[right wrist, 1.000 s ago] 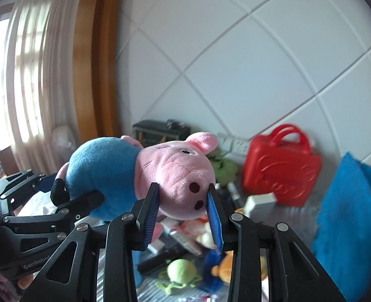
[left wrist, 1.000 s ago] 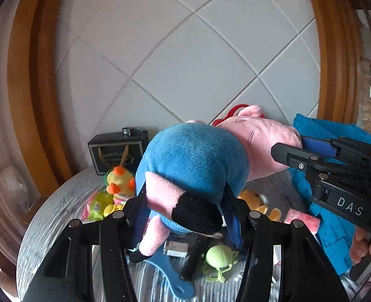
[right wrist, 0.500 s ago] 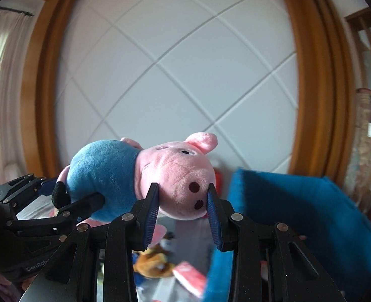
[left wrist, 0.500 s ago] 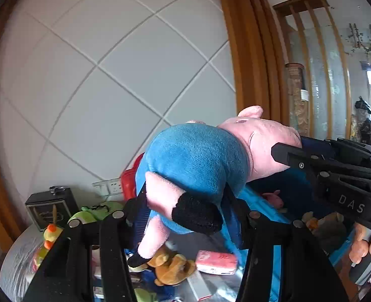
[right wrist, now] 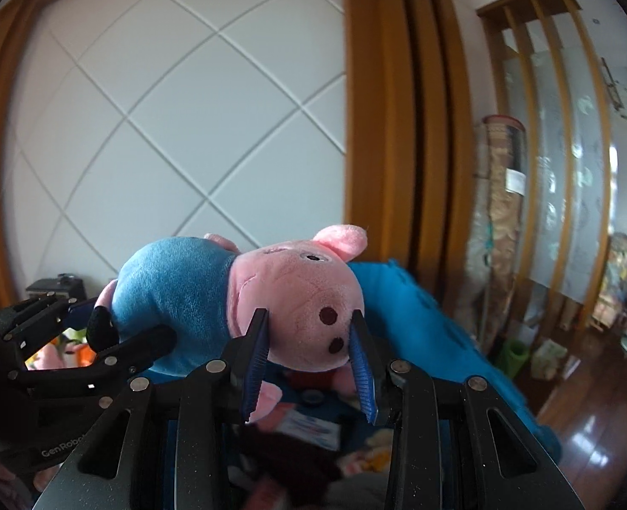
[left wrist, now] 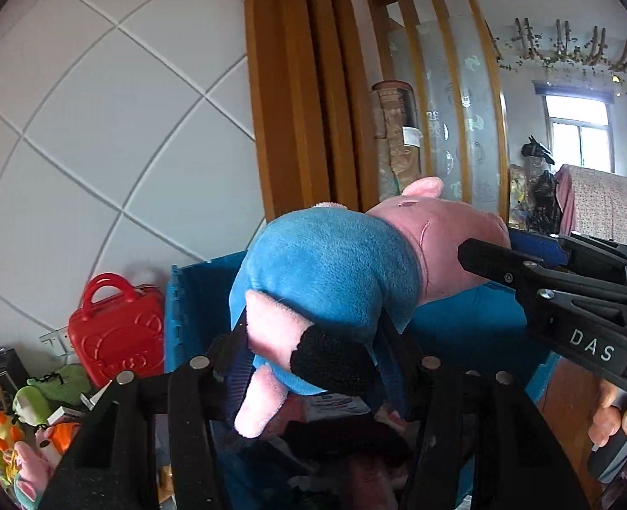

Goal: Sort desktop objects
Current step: 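Carry the pig plush with both grippers into the blue crate and release, then move both grippers back over the pile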

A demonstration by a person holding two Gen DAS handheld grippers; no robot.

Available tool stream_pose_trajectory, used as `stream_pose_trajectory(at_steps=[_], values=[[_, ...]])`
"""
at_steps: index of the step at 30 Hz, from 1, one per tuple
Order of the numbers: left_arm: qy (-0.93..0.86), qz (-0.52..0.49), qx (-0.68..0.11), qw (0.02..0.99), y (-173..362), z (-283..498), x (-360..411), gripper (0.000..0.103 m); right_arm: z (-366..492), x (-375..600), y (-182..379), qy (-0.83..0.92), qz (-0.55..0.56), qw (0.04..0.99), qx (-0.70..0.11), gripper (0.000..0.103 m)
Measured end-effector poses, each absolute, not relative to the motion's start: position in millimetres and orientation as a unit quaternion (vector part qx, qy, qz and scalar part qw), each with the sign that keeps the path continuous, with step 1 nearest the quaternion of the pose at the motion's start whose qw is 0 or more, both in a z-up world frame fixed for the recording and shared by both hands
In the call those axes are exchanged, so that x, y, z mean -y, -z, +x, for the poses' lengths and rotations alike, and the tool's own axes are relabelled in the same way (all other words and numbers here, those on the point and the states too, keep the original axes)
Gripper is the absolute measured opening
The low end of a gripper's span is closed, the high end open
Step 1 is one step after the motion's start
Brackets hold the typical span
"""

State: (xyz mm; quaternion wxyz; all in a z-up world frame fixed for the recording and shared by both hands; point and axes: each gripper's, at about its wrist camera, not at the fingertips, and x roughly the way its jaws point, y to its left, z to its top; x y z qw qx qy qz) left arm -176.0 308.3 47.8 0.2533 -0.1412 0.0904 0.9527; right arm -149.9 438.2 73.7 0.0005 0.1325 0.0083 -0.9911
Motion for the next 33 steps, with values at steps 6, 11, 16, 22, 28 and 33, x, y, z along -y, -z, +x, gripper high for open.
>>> stream_pose_trajectory(at_steps=[6, 11, 16, 22, 28, 33], values=[[-0.942, -0.16, -0.113, 0.272, -38, -179, -372, 0.053, -148, -497, -62, 0.988, 0.149, -0.028, 0.011, 0.036], [-0.937, -0.175, -0.122, 0.276, -35, -183, -395, 0.055, -153, -525, -51, 0.986, 0.16, -0.042, 0.025, 0.037], [-0.942, -0.168, -0.137, 0.255, -36, -179, -404, 0.057, -159, -542, -44, 0.985, 0.163, -0.048, 0.031, 0.038], [-0.948, -0.167, -0.135, 0.236, -35, -176, -404, 0.074, -158, -547, -43, 0.987, 0.152, -0.055, 0.016, 0.05], [-0.954, -0.169, -0.134, 0.21, -35, -172, -394, 0.079, -147, -544, -43, 0.99, 0.13, -0.06, 0.009, 0.103], [-0.962, -0.166, -0.112, 0.184, -41, -167, -372, 0.082, -140, -537, -46, 0.991, 0.117, -0.059, 0.003, 0.103]])
